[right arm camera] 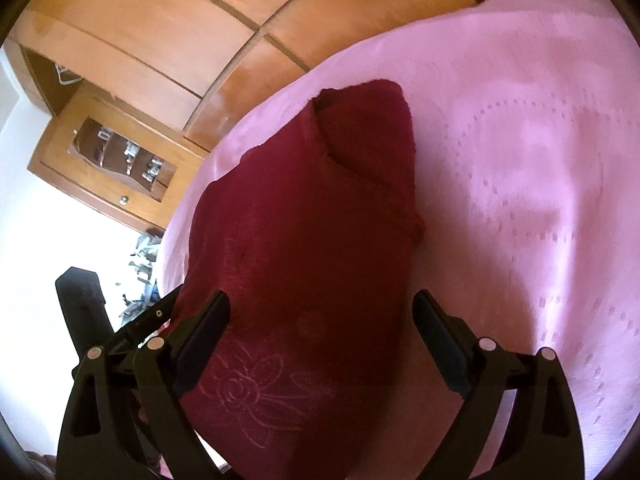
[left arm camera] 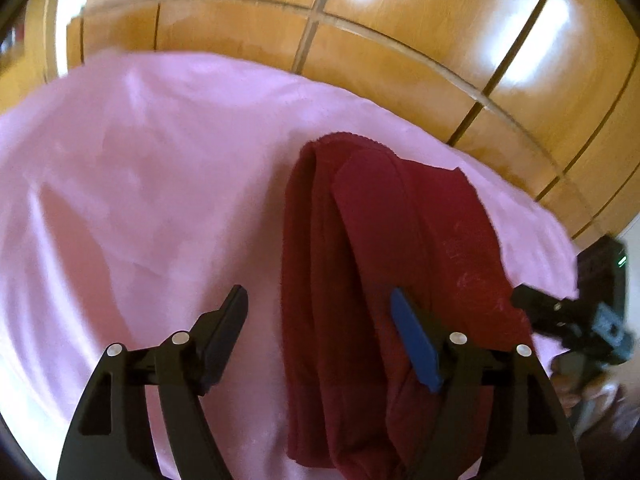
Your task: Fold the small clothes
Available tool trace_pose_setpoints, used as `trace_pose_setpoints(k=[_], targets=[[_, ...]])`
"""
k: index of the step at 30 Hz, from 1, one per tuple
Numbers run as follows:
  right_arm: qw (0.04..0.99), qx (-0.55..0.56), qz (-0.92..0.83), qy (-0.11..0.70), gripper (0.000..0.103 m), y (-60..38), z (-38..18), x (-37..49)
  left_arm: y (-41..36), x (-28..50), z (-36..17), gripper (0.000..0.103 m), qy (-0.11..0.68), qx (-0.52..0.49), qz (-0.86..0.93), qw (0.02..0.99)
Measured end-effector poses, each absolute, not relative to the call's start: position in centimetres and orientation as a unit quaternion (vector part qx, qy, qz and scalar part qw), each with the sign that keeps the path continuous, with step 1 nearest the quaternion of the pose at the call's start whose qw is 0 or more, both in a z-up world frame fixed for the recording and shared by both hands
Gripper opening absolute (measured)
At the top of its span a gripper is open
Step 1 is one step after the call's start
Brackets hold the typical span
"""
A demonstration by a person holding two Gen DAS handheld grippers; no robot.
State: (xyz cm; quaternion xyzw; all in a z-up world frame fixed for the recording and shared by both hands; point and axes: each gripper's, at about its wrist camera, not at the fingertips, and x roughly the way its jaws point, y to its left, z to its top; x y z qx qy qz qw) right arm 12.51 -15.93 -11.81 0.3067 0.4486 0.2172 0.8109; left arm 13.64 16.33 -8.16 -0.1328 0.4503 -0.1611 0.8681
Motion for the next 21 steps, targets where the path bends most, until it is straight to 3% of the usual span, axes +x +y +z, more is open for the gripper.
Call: trace_pose_setpoints(k=[4, 8, 9, 10, 11, 13, 16, 21], targets=[[0.804, 0.311, 0.231, 0.451, 0.092, -15.8, -12.0, 12.8, 17.1, 14.7, -9.3, 0.073, 0.467, -0.178, -0.198, 0.843], [0.801, 0.304, 0.238, 0.457, 0.081, -15.2, -12.4, 13.5, 17.4, 15.4, -10.4, 0.073, 0.471, -0.205, -0.228, 0.827], [0.801, 0.300, 0.239, 0.459, 0.075, -15.1, -12.5, 13.8, 17.4, 15.6, -10.7, 0.064, 0.473, -0.211, -0.236, 0.822], [0.802, 0.295, 0.240, 0.460, 0.068, -14.9, -12.4, 14.1, 17.3, 15.7, -11.1, 0.048, 0.475, -0.217, -0.248, 0.816], [0.805, 0.288, 0.240, 0.460, 0.064, -14.8, -12.3, 14.1, 17.1, 15.7, -11.3, 0.046, 0.476, -0.219, -0.256, 0.812], [0.811, 0.271, 0.241, 0.459, 0.049, -14.5, -11.6, 13.8, 16.7, 15.4, -11.1, 0.030, 0.463, -0.214, -0.270, 0.816], [0.824, 0.258, 0.243, 0.442, 0.037, -14.6, -9.9, 13.2, 16.2, 14.7, -10.6, 0.023, 0.450, -0.215, -0.288, 0.818], [0.852, 0.218, 0.244, 0.409, 0.035, -14.9, -6.4, 12.6, 15.1, 14.4, -9.1, 0.022, 0.429, -0.230, -0.307, 0.818]])
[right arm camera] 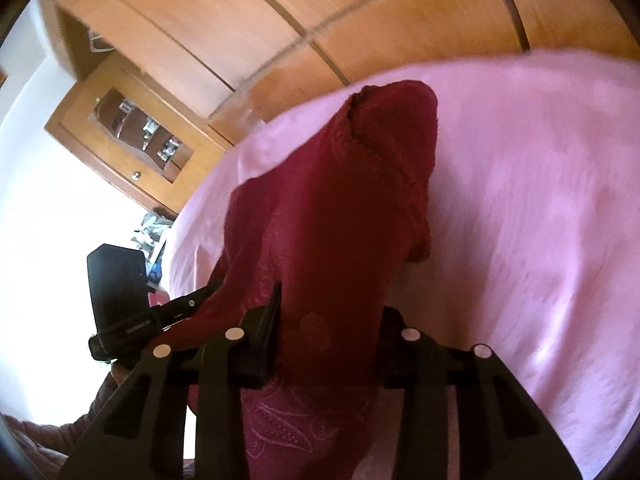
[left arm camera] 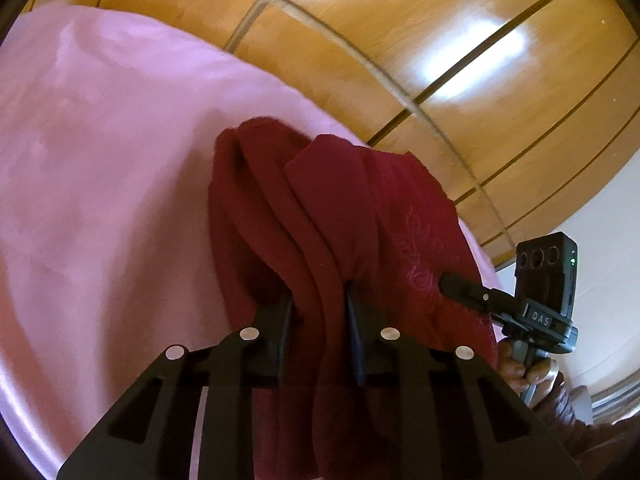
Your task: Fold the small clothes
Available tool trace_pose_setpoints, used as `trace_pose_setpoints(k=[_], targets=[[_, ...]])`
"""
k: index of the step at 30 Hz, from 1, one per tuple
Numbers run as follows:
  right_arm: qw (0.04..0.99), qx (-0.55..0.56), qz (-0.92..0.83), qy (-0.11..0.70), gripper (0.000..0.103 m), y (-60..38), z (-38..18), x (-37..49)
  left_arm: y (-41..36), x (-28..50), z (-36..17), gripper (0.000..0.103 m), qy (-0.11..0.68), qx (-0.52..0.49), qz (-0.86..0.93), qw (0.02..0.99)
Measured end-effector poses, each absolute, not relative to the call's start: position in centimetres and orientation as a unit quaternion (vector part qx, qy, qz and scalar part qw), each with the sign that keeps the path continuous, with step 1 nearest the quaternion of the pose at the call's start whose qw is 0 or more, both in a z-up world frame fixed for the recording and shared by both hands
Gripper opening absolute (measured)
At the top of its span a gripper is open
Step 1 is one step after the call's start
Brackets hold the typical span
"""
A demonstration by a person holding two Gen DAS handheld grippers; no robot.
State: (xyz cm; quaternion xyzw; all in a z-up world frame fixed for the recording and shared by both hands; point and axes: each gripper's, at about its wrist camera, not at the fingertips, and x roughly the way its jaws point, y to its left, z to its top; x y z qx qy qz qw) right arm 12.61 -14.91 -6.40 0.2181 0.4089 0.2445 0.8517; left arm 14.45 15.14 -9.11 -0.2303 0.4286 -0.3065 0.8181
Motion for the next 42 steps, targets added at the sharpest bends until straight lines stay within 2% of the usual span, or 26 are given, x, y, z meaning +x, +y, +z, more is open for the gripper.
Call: trace_pose_setpoints(k=[4, 9, 12, 15, 16, 18, 19, 24, 30, 32, 34, 38, 41, 42], targets=[[0.875, 0.193, 0.228, 0.381, 0.034, -17.0, -3.8, 13.4, 12.7, 16.3, -6.9, 0.022, 0.408, -0.242, -0.324, 0.819], [0.907, 0.168, 0.180, 0.342, 0.035, -21.9, -1.1, 15.6, 6.5, 20.8, -3.1, 0.022, 0.383, -0.206, -0.348, 0.831], [0.916, 0.157, 0.137, 0.344, 0.038, -24.9, -1.8, 17.4, 2.3, 23.4, -2.4, 0.022, 0.384, -0.167, -0.342, 0.841], [0.906, 0.156, 0.087, 0.383, 0.042, -27.4, -5.4, 19.3, -1.5, 25.2, -3.9, 0.019, 0.407, -0.111, -0.307, 0.853], [0.900, 0.159, 0.073, 0.400, 0.046, -28.0, -6.9, 19.7, -2.8, 25.8, -5.6, 0.016, 0.430, -0.083, -0.285, 0.853], [0.888, 0.174, 0.055, 0.423, 0.053, -29.3, -10.2, 20.0, -4.6, 26.7, -8.7, 0.016, 0.469, -0.031, -0.240, 0.850], [0.887, 0.190, 0.055, 0.418, 0.062, -30.0, -10.8, 19.7, -5.1, 26.6, -10.2, 0.016, 0.474, -0.015, -0.231, 0.849], [0.890, 0.197, 0.041, 0.409, 0.070, -30.2, -10.1, 18.8, -4.6, 26.0, -9.3, 0.016, 0.460, -0.033, -0.219, 0.860], [0.916, 0.172, 0.029, 0.362, 0.069, -29.5, -5.6, 15.7, -2.6, 22.8, -4.1, 0.016, 0.379, -0.079, -0.201, 0.900], [0.921, 0.160, 0.036, 0.353, 0.064, -29.0, -5.0, 14.4, -3.1, 21.1, -2.8, 0.016, 0.359, -0.076, -0.230, 0.901], [0.922, 0.150, 0.048, 0.354, 0.055, -27.5, -4.8, 13.5, -4.5, 19.9, -2.2, 0.016, 0.351, -0.061, -0.259, 0.898], [0.920, 0.122, 0.058, 0.369, 0.051, -24.8, -5.7, 13.0, -7.5, 18.9, -3.2, 0.016, 0.362, -0.021, -0.275, 0.890], [0.914, 0.114, 0.058, 0.385, 0.051, -23.2, -7.3, 14.2, -8.3, 20.3, -6.8, 0.016, 0.403, 0.017, -0.231, 0.885], [0.911, 0.117, 0.058, 0.392, 0.051, -22.6, -8.1, 15.0, -7.9, 20.8, -7.9, 0.019, 0.416, 0.013, -0.227, 0.881]])
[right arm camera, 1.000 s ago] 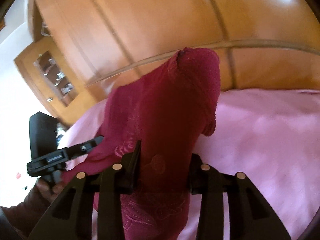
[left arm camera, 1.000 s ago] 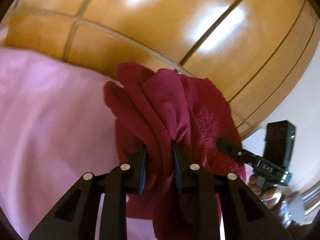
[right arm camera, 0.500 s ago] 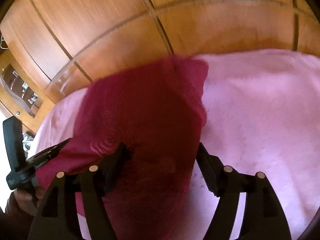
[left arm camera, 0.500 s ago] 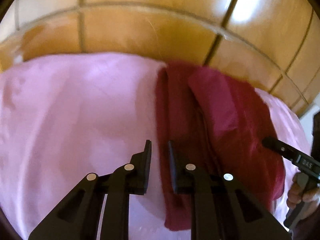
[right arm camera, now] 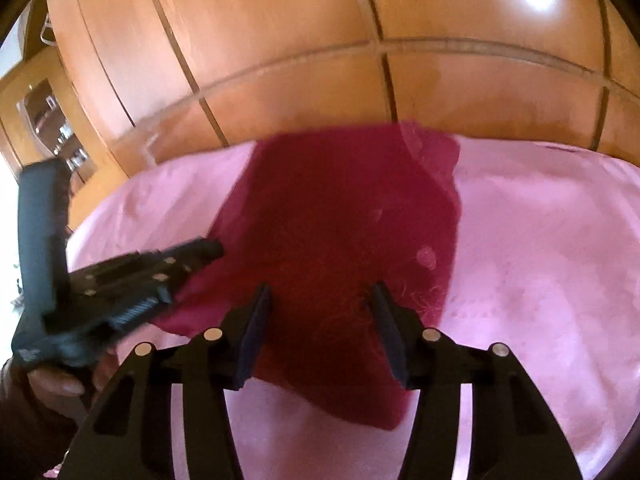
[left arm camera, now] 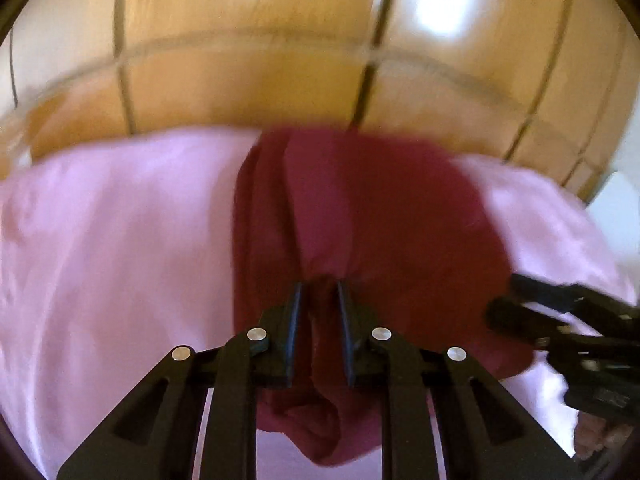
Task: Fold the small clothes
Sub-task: 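Lay the folded garment down with both tools and open them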
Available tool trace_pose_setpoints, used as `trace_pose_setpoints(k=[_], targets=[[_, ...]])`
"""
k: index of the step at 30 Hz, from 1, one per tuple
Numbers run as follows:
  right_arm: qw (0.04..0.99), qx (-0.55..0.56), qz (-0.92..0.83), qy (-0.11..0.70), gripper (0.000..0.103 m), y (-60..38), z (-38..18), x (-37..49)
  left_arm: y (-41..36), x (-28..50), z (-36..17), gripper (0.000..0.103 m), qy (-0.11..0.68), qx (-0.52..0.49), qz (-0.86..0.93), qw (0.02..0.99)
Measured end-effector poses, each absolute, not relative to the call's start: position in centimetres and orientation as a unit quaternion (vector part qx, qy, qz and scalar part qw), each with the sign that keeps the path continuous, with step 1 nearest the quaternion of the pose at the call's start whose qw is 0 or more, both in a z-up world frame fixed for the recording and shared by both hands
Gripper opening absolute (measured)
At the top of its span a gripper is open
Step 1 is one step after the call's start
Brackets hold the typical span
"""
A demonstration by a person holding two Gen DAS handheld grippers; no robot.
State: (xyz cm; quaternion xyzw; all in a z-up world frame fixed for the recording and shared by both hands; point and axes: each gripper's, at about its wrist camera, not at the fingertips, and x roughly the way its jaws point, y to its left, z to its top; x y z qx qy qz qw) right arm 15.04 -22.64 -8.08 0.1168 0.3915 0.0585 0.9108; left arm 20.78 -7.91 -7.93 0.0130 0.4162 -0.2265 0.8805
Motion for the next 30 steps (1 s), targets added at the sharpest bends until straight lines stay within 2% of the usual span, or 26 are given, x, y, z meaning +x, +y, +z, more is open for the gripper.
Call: trace_pose_setpoints(k=[8, 10, 14, 16, 19, 28, 30], targets=[[0.919, 0.089, 0.027, 0.383, 0.053, -21.3, -9.4, 15.9, -7.0, 21.2, -8.4, 0.021, 0.415, -0.019, -0.203, 0.887], [0.920, 0.088, 0.024, 0.382, 0.055, -20.9, -9.1, 16.1, -6.9, 20.6, -7.8, 0.029, 0.408, -0.017, -0.190, 0.893], [0.921, 0.084, 0.019, 0.381, 0.065, -20.5, -8.4, 15.3, -6.3, 19.2, -7.1, 0.033, 0.403, -0.015, -0.176, 0.898], [0.923, 0.079, 0.013, 0.377, 0.075, -20.4, -8.1, 14.6, -5.6, 18.5, -6.6, 0.033, 0.397, -0.017, -0.168, 0.902], [0.925, 0.068, -0.003, 0.374, 0.080, -19.8, -7.7, 14.0, -4.9, 18.0, -6.2, 0.041, 0.390, -0.013, -0.156, 0.907], [0.928, 0.064, -0.018, 0.365, 0.086, -18.7, -6.7, 11.3, -2.6, 14.8, -4.2, 0.042, 0.363, -0.014, -0.133, 0.922], [0.929, 0.047, -0.026, 0.367, 0.089, -18.0, -6.8, 11.0, -2.1, 13.9, -3.7, 0.060, 0.354, -0.016, -0.124, 0.927]])
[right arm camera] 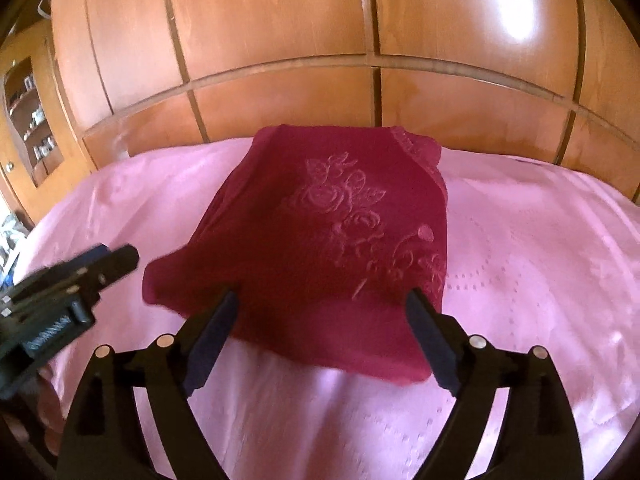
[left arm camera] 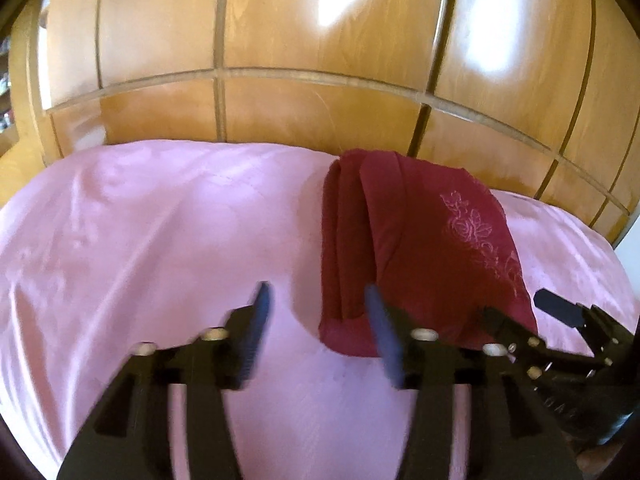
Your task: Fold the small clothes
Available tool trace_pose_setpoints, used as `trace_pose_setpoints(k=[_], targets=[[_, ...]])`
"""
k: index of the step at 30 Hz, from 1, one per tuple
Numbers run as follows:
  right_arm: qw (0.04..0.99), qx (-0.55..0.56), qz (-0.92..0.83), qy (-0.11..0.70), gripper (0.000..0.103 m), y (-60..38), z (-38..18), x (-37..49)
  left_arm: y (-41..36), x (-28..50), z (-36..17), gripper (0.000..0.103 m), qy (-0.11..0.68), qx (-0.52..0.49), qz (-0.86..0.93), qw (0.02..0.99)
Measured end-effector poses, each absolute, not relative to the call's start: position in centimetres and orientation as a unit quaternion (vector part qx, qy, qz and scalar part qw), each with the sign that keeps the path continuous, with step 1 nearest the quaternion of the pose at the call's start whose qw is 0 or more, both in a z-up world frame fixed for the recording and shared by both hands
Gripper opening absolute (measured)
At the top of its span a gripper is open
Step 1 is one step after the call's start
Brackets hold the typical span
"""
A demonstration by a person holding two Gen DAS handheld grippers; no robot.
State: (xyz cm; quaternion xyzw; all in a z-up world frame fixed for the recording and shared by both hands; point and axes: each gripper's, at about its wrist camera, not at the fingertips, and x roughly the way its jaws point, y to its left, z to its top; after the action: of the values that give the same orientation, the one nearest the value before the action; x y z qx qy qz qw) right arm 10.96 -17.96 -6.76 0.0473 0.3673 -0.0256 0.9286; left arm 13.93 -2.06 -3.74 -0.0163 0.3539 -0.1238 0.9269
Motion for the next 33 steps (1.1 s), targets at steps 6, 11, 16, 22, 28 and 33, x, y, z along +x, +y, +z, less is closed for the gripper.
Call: trace_pose_setpoints(k=[6, 11, 16, 22, 28, 33], targets=[[0.930, 0.032, -0.038, 0.364, 0.095, -16.7, -6.5, 9.7, -1.2, 11.7, -2.5, 0.061, 0.332, -0.011, -0.114, 0.936], [0.935, 0.042, -0.044, 0.350, 0.100, -16.4, -5.6, 8.0, -0.4, 9.8, -1.5, 0.071, 0.315, -0.018, -0.106, 0.943], [0.939, 0.046, -0.065, 0.335, 0.100, -16.2, -4.4, 5.9, -0.1, 7.8, -1.2, 0.079, 0.309, -0.013, -0.099, 0.946], [0.945, 0.048, -0.101, 0.307, 0.100, -16.0, -3.1, 3.0, 0.1, 5.6, -1.5, 0.086, 0.309, -0.009, -0.096, 0.946], [0.946, 0.050, -0.125, 0.294, 0.100, -16.2, -2.6, 1.1, 0.3, 4.0, -1.7, 0.091, 0.305, -0.005, -0.094, 0.948], [0.944, 0.052, -0.129, 0.299, 0.100, -16.0, -3.1, 0.4, 0.4, 3.3, -1.4, 0.091, 0.296, -0.002, -0.093, 0.951]])
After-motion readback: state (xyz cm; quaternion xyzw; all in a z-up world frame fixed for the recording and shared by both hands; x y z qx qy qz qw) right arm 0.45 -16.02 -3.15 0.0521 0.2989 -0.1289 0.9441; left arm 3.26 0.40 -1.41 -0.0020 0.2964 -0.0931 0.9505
